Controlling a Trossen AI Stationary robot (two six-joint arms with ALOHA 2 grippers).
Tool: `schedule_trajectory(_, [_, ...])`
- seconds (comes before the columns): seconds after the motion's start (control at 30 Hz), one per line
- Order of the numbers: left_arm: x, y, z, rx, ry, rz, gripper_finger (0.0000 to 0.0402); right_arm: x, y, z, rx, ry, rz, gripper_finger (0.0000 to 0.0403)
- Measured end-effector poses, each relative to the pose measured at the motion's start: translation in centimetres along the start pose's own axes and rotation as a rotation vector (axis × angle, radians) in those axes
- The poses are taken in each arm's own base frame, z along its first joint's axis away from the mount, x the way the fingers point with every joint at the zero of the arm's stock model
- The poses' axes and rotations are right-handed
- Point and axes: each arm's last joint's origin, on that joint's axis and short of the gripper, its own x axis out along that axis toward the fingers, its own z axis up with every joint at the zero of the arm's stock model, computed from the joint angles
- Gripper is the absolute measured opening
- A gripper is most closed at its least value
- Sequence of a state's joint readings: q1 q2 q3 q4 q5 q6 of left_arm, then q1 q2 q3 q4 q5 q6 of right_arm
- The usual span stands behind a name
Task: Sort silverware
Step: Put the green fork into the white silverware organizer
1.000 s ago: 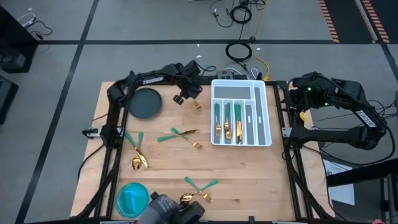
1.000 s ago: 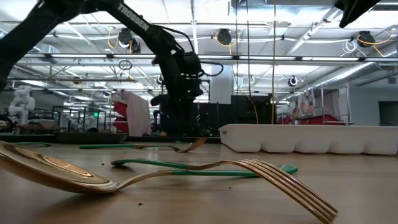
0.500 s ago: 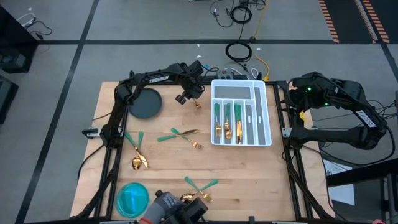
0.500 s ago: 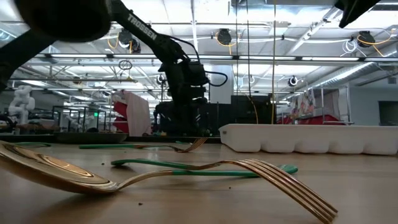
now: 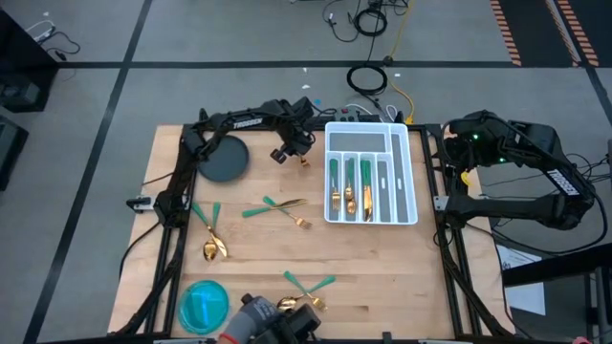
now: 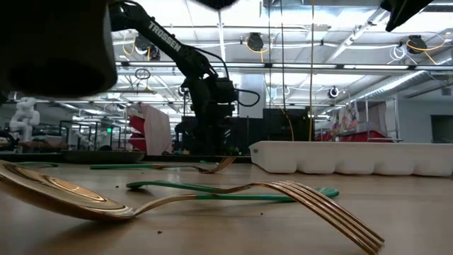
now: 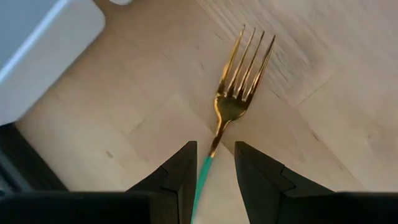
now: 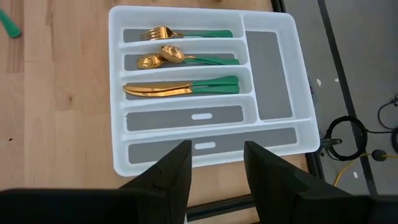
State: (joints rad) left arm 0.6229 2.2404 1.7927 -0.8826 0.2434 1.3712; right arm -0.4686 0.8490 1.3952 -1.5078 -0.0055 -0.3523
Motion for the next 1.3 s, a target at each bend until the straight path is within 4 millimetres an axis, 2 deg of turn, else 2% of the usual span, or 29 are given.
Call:
schedule_trajectory(0.17, [0.6, 0.0, 0.1, 0.008, -0.002, -0.005, 0.0116, 0.0, 0.0, 0.0, 0.000, 0.000, 0.000, 0.0137])
schedule_trajectory(0.33, [2.0, -0.1, -0.4, 0.016, -0.007, -0.043, 0.0116, 0.0, 0.0, 0.0, 0.000, -0.003, -0.001, 0.0137])
schedule_trajectory(0.47, [2.2, -0.2, -0.8, 0.010, -0.009, -0.058, 0.0115, 0.0, -0.1, 0.2, -0.008, -0.020, -0.008, 0.0137])
schedule_trajectory(0.53, [2.4, -0.2, -0.9, 0.008, -0.010, -0.063, 0.0106, 0.0, -0.1, 0.3, -0.011, -0.026, -0.010, 0.0137])
schedule_trajectory(0.7, [3.1, -0.3, -1.1, 0.002, -0.008, -0.086, 0.0046, 0.0, -0.2, 0.4, -0.010, -0.041, -0.015, 0.0137])
schedule_trajectory(0.8, [3.1, -0.3, -1.4, -0.005, -0.007, -0.092, 0.0025, 0.0, -0.2, 0.5, -0.010, -0.044, -0.017, 0.0137])
schedule_trajectory(1.3, [3.2, -0.5, -0.8, -0.029, 0.078, -0.089, 0.0018, 0.0, -0.2, 0.6, 0.000, -0.062, -0.023, 0.0137])
